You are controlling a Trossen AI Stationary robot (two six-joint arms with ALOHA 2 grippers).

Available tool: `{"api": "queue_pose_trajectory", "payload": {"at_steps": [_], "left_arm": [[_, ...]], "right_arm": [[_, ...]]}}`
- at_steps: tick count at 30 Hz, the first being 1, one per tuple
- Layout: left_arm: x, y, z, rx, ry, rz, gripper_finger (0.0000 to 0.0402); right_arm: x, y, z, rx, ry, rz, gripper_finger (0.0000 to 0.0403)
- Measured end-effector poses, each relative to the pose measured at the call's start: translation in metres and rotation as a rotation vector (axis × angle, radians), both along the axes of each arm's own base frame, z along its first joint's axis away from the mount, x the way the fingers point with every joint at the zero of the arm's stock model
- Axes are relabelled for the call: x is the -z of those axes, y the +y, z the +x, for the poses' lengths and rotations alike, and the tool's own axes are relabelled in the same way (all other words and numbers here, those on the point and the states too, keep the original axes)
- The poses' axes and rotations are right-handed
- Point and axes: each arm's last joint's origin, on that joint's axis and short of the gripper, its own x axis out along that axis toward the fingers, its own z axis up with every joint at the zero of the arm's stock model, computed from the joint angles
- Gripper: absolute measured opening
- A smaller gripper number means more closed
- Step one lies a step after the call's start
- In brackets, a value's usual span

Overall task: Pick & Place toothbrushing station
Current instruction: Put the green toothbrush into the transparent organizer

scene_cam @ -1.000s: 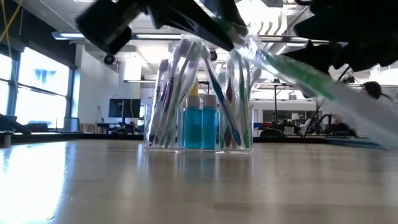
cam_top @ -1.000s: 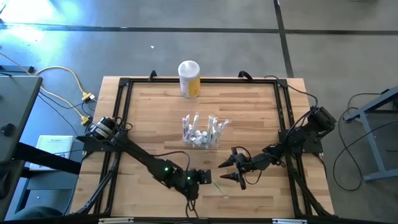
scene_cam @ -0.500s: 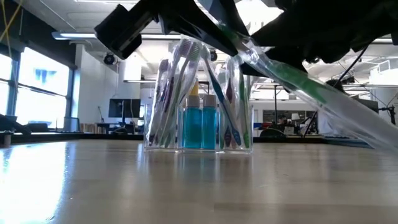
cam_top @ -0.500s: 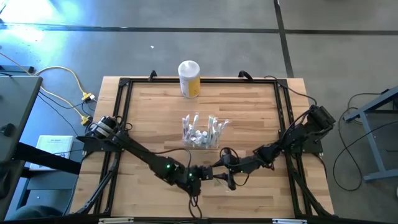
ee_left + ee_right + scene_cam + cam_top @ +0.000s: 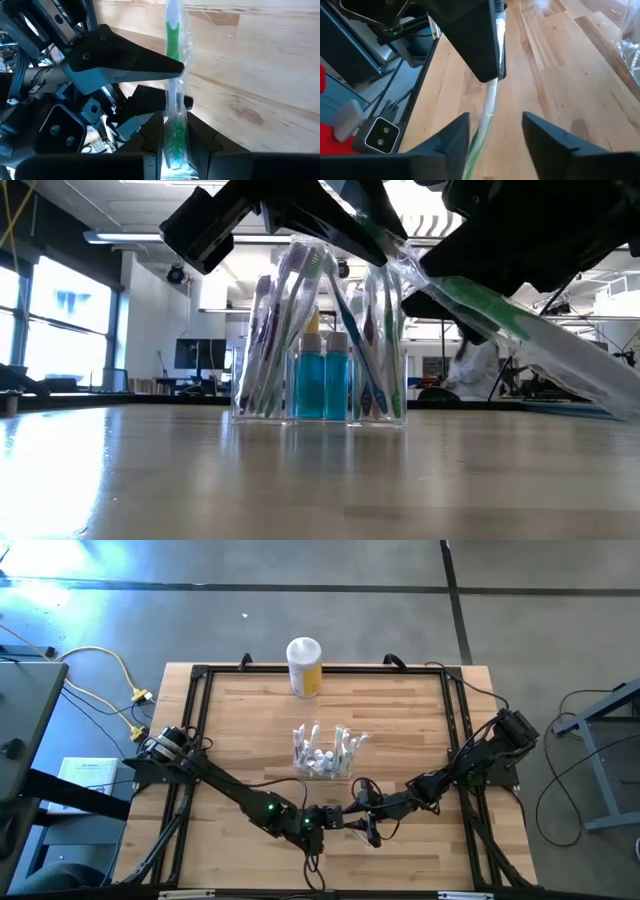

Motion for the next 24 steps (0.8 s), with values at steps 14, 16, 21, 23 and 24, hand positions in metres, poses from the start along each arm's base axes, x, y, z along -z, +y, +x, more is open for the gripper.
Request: {"api": "queue_pose_trajectory", "payload": {"at_steps": [14, 16, 21, 23, 24], "left_arm": [[0.0003, -0.0005, -0.0009, -0.008, 0.011, -0.076, 0.0053], [0.0002, -0.0004, -0.0009, 0.006, 0.015, -0.050, 0.0067], [-0.0002, -0.0009, -0.0007, 0.047, 0.020, 0.001, 0.0132], [0.0000, -0.0009, -0.0008, 0.047, 0.022, 0.002, 0.0157], [0.0001, -0.0008, -0.0009, 0.047, 0.024, 0.003, 0.0167]], "right_arm": [[0.0009, -0.0003, -0.0002, -0.007, -0.001, -0.035, 0.0021], [0.0008, -0.0003, -0.0002, -0.008, -0.002, -0.035, 0.0017], [0.0004, -0.0002, 0.0000, -0.011, -0.009, -0.042, 0.0014], [0.0003, -0.0002, 0.0000, -0.012, -0.010, -0.046, 0.0014], [0.0004, -0.0002, 0.0000, -0.012, -0.010, -0.046, 0.0015]]}}
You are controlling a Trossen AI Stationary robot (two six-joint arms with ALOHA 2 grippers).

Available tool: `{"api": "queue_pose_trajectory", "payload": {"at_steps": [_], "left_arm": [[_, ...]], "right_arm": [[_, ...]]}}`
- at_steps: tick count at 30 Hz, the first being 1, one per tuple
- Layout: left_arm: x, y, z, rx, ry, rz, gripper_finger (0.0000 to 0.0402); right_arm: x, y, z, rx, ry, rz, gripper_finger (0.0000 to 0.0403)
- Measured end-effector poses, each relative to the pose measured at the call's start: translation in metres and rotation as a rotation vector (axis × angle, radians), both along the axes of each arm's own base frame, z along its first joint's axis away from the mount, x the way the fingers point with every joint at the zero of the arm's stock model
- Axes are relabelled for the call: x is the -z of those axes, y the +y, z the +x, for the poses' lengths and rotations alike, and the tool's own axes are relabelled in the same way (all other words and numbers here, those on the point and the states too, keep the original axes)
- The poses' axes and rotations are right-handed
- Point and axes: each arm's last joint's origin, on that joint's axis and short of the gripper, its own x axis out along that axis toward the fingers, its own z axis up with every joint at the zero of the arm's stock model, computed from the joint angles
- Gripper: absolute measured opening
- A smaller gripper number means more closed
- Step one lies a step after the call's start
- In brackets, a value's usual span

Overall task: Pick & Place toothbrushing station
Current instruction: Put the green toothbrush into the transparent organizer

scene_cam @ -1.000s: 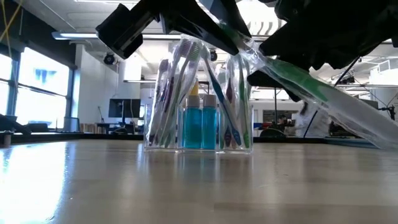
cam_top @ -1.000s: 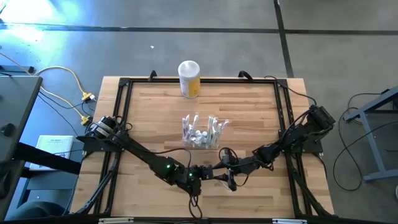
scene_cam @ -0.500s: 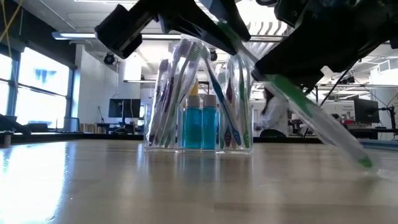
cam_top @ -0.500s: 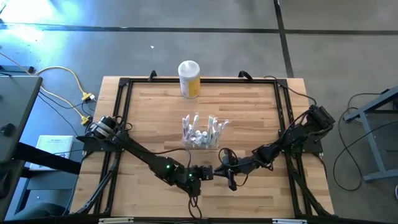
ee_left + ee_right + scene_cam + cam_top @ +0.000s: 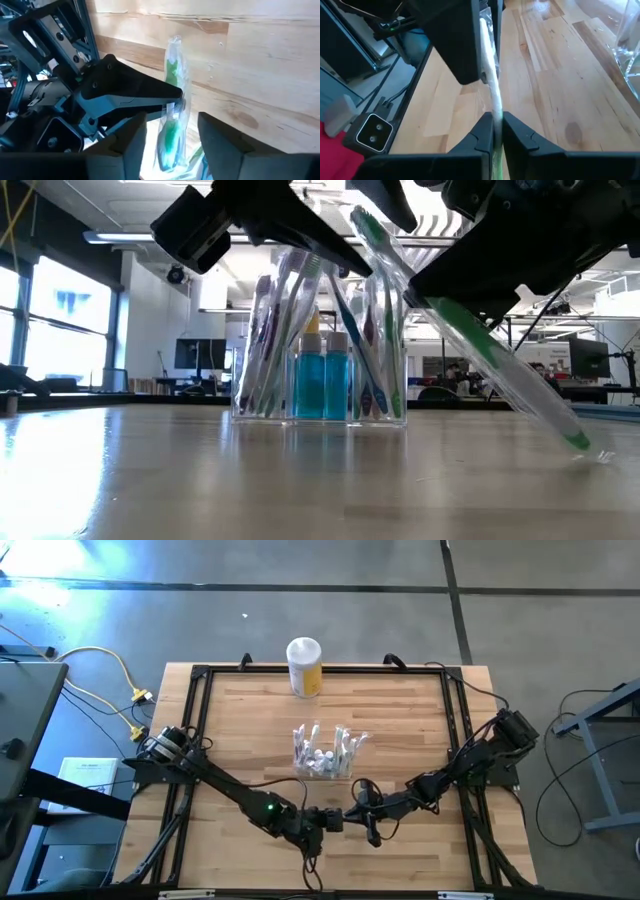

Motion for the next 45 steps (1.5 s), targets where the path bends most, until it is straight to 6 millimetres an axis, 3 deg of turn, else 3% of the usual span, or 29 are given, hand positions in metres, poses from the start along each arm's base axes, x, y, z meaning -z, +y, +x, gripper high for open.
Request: {"api": "queue_pose_trajectory", "payload": {"at_steps": [6, 13, 16, 19, 23, 27, 31, 40, 45], "left_arm": [[-0.008, 0.001, -0.002, -0.002, -0.018, -0.043, 0.0200], [-0.043, 0.021, -0.022, -0.160, -0.038, -0.182, 0.0203], [-0.057, 0.038, -0.033, -0.328, -0.032, -0.346, 0.0203], [-0.071, 0.060, -0.052, -0.603, -0.029, -0.581, 0.0203], [-0.081, 0.089, -0.080, -0.862, 0.114, -0.740, 0.0203], [-0.077, 0.101, -0.094, -0.905, 0.263, -0.882, 0.0203], [-0.067, 0.107, -0.107, -0.849, 0.291, -0.933, 0.0203], [-0.039, 0.123, -0.151, -0.723, 0.135, -1.107, 0.0203], [-0.027, 0.131, -0.174, -0.685, 0.065, -1.184, 0.0203]], "right_arm": [[0.000, 0.004, -0.002, -0.010, -0.001, -0.001, 0.0015], [-0.001, 0.008, -0.005, -0.010, -0.008, -0.013, 0.0015], [-0.005, 0.007, -0.007, 0.007, -0.018, -0.048, 0.0015], [-0.016, 0.006, -0.010, 0.011, -0.045, -0.066, 0.0015], [-0.049, 0.006, -0.020, 0.013, -0.179, -0.151, 0.0015], [-0.075, 0.003, -0.030, 0.122, -0.310, -0.355, 0.0015], [-0.090, -0.001, -0.027, 0.176, -0.436, -0.484, 0.0015], [-0.077, -0.021, -0.002, 0.203, -0.477, -0.562, 0.0015], [-0.075, -0.045, 0.008, 0.237, -0.454, -0.603, 0.0015]]}}
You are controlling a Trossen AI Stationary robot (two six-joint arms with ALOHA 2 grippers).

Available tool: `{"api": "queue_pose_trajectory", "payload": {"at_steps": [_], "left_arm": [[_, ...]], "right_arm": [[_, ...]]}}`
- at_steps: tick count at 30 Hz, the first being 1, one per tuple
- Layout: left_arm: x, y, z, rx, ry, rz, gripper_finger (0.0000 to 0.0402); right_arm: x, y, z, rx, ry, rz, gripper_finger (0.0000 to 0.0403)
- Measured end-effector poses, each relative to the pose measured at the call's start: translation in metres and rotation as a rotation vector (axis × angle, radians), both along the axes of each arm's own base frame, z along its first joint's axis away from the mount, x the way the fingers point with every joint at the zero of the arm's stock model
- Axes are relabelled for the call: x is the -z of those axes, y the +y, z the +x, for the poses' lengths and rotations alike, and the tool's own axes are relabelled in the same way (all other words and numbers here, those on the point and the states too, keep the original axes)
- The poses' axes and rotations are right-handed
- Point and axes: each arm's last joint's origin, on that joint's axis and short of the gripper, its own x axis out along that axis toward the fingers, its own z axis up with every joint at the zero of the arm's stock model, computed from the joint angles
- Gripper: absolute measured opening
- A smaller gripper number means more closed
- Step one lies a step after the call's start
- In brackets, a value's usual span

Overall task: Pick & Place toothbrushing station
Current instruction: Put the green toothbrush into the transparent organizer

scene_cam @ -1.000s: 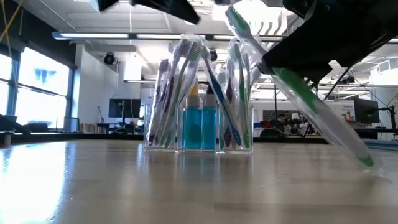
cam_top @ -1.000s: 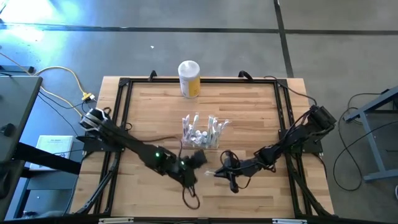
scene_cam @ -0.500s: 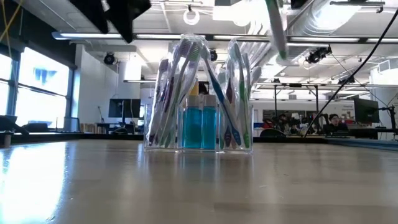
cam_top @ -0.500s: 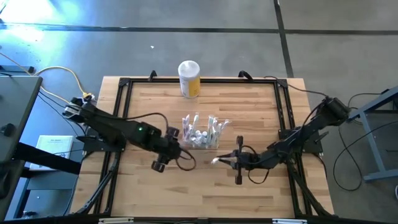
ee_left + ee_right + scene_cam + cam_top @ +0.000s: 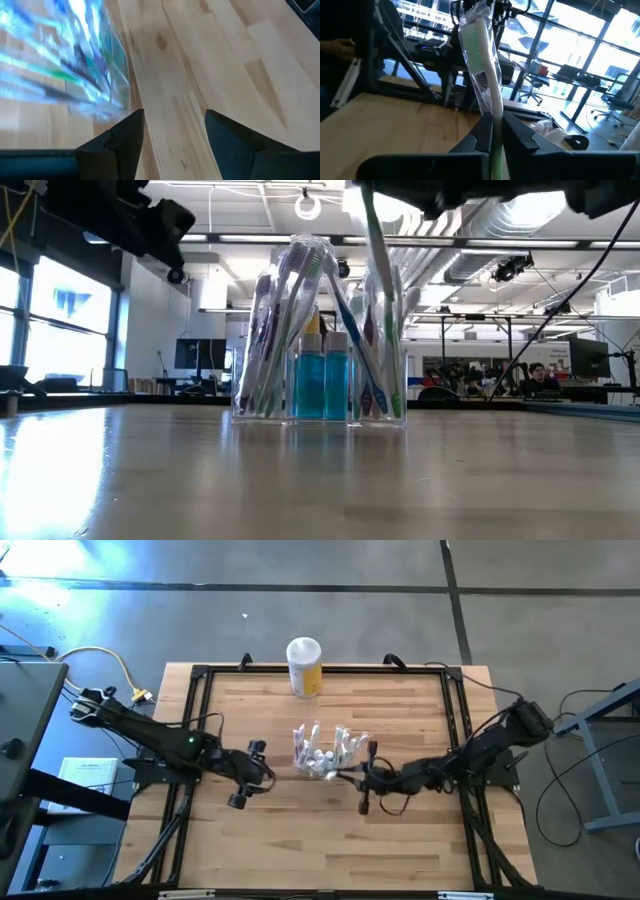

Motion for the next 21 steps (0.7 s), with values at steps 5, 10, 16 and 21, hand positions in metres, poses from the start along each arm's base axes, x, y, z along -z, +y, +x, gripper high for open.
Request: {"api": "queue_pose_trajectory", "payload": {"at_steps": [5, 10, 16, 21], "left_arm": [[0.008, 0.006, -0.017, -0.002, -0.040, -0.020, 0.0203], [0.019, 0.010, -0.026, -0.001, -0.063, -0.019, 0.0203], [0.023, 0.010, -0.027, -0.008, -0.122, -0.043, 0.0203], [0.025, 0.010, -0.025, -0.002, -0.186, -0.038, 0.0203]], "right_arm": [[0.008, -0.034, 0.005, -0.063, -0.034, 0.123, 0.0015], [0.013, -0.044, 0.000, -0.018, -0.060, 0.146, 0.0015], [0.029, -0.045, -0.005, 0.001, -0.041, 0.178, 0.0015], [0.048, -0.043, -0.001, -0.009, -0.049, 0.210, 0.0015]]}}
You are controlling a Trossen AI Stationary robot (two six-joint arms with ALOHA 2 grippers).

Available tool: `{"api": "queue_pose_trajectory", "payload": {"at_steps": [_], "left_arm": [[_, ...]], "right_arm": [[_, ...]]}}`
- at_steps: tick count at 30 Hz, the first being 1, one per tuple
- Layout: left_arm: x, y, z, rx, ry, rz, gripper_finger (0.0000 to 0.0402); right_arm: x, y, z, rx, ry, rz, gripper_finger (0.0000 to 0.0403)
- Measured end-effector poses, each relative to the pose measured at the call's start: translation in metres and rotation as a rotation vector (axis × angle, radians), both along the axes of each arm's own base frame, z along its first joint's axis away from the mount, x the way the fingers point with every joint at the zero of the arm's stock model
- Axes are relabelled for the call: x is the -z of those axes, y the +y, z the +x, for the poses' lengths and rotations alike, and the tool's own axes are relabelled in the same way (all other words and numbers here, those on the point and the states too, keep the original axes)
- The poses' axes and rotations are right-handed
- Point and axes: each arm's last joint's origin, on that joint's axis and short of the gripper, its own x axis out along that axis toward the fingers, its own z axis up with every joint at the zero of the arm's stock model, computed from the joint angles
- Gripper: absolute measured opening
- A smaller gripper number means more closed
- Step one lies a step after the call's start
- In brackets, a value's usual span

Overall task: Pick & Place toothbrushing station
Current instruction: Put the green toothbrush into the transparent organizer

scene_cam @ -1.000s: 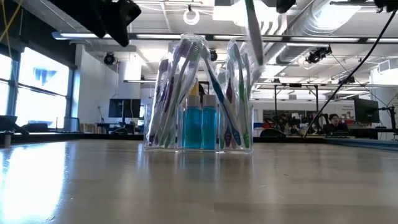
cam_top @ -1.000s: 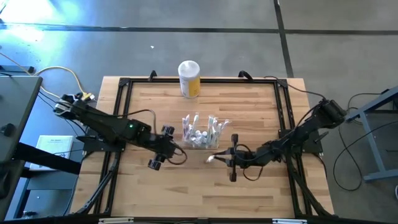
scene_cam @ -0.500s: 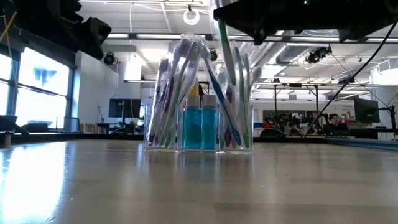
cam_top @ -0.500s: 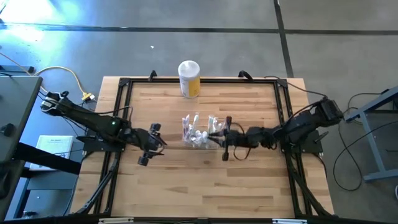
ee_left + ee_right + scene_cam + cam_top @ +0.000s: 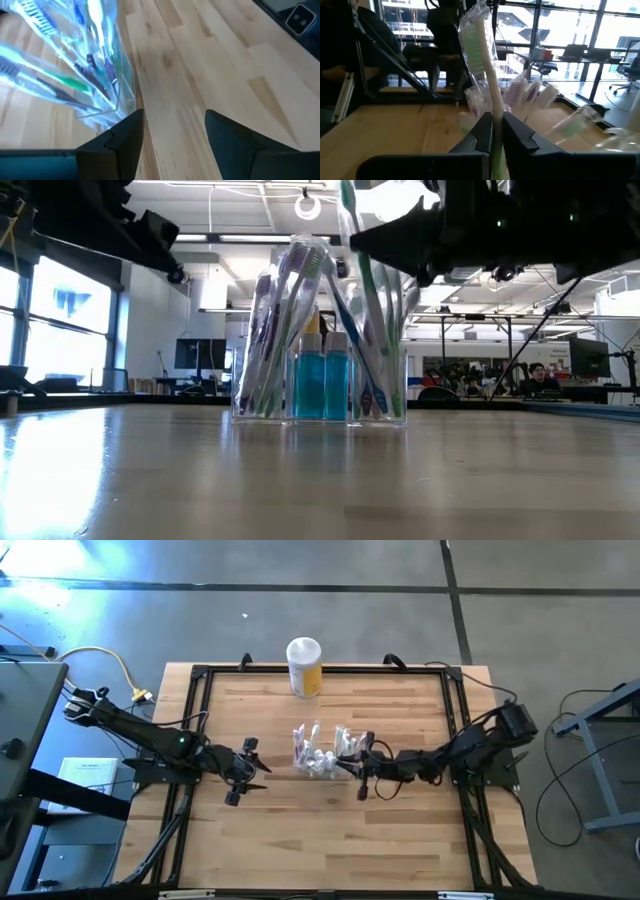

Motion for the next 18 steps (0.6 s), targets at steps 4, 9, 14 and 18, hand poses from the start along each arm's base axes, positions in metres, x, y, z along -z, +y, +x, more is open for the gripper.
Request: {"api": "queue_pose_trajectory", "payload": {"at_steps": [4, 9, 14, 18], "left_arm": [[0.003, 0.000, 0.000, -0.008, -0.007, -0.002, 0.0203], [0.006, 0.000, -0.001, -0.018, 0.005, -0.016, 0.0203], [0.006, 0.000, -0.001, -0.020, 0.004, -0.019, 0.0203], [0.006, 0.000, -0.001, -0.022, 0.005, -0.022, 0.0203]], "right_arm": [[0.013, 0.001, 0.004, -0.012, -0.007, 0.023, 0.0015], [0.028, -0.001, 0.009, 0.012, 0.019, 0.039, 0.0015], [0.037, -0.004, 0.010, 0.017, 0.043, 0.068, 0.0015], [0.038, -0.004, 0.011, 0.001, 0.054, 0.065, 0.0024]]}}
